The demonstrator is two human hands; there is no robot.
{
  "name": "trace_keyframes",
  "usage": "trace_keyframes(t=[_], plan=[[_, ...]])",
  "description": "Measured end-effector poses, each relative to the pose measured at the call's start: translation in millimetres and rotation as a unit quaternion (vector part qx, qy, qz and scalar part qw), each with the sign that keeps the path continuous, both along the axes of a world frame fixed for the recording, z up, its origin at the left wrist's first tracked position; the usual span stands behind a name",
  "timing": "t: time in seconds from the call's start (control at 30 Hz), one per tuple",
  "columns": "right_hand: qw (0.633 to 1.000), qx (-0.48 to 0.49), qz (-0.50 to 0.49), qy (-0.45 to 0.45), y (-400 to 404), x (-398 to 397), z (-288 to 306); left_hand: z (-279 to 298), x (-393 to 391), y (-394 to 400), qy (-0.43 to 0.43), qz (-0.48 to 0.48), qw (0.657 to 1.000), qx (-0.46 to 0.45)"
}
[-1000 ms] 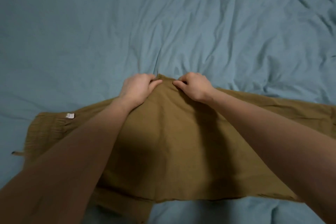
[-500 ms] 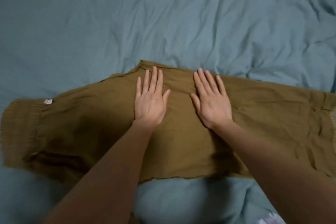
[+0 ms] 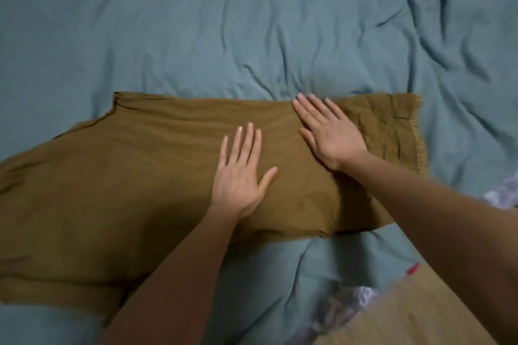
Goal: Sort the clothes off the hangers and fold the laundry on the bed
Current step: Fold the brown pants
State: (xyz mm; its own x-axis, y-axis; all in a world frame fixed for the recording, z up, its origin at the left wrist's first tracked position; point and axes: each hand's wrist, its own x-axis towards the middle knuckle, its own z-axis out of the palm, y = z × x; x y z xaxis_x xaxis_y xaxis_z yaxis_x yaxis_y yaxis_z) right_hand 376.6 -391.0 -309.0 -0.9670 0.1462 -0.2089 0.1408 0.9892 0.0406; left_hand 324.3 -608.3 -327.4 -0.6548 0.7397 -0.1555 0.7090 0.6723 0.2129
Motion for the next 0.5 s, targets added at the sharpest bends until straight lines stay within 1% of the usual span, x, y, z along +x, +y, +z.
trace_keyframes(t=[0.07,0.13,0.17,0.23,0.3,0.37,0.43,0.47,0.5], plan=[[0.997,0.028,-0.072,0.020,26.5,1.3,-3.5,-16.7,8.4,-15.3,0.015,-0.021,0.999,-0.025],[0.991,0.020,-0.112,0.069,22.8,-0.8,1.7,-15.6,7.5,-15.5,0.029,-0.026,0.999,-0.023],[0.989,-0.005,-0.114,0.099,8.7,0.5,7.8,-7.8,5.6,-6.8,0.033,-0.018,0.999,-0.008],[0.986,-0.052,-0.078,0.140,-18.2,15.6,10.6,12.0,7.5,25.4,0.027,0.003,0.999,0.047],[0.991,-0.049,-0.069,0.107,-18.6,46.4,3.5,20.6,21.2,56.1,0.019,0.000,0.997,0.075],[0.990,-0.010,-0.134,0.047,7.1,85.2,-8.6,11.6,42.2,54.8,0.017,-0.020,0.999,0.029],[0.978,0.020,-0.207,0.007,34.5,113.4,-11.6,-3.8,57.8,27.8,0.021,-0.037,0.999,-0.033],[0.974,0.021,-0.225,0.007,36.3,113.6,-8.9,-8.2,60.6,18.5,0.031,-0.029,0.998,-0.040],[0.972,0.010,-0.231,0.032,29.6,105.1,-2.3,-7.6,61.0,17.1,0.035,-0.014,0.999,-0.035]])
